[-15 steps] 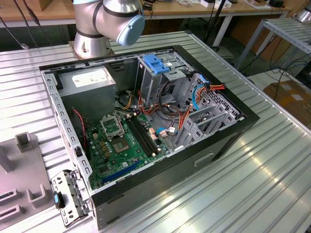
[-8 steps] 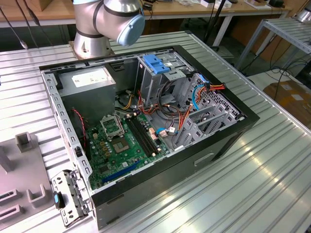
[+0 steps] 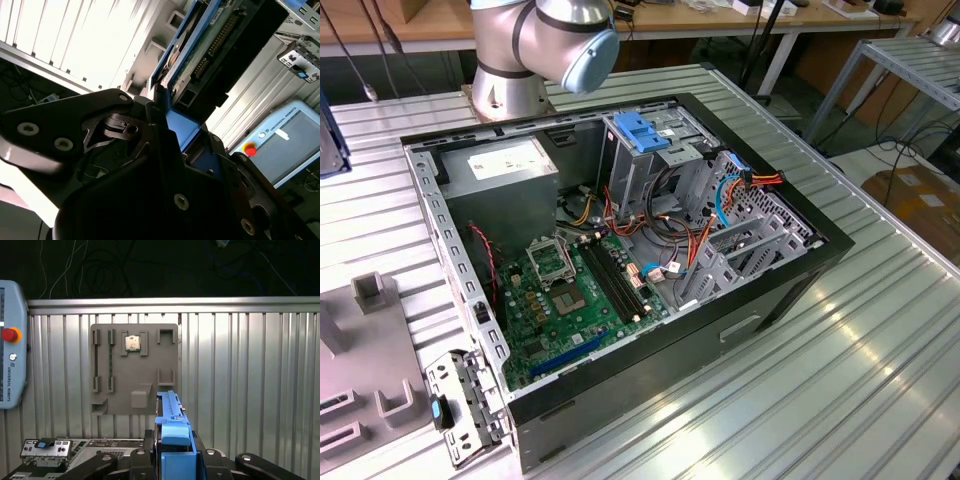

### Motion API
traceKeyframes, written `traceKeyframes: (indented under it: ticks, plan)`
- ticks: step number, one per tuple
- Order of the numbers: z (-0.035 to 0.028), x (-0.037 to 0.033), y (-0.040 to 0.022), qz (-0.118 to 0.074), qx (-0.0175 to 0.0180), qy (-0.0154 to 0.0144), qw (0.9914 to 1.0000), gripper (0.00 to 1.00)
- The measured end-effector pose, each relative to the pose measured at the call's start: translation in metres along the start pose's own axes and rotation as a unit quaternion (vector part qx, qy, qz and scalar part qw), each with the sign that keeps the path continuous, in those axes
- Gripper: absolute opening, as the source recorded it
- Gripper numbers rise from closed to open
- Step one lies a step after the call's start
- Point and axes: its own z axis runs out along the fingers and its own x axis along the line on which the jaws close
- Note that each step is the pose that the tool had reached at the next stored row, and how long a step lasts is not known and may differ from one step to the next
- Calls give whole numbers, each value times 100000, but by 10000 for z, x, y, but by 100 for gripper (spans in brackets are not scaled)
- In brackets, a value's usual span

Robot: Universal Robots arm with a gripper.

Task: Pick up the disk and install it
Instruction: 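Pick up the disk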

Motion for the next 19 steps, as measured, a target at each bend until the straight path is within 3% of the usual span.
traceKeyframes:
  ticks: [7, 19]
  plan:
    - [7, 2, -159, -4, 10, -3, 100000, 37]
    - [3, 1, -290, 1, 115, -5, 100000, 37]
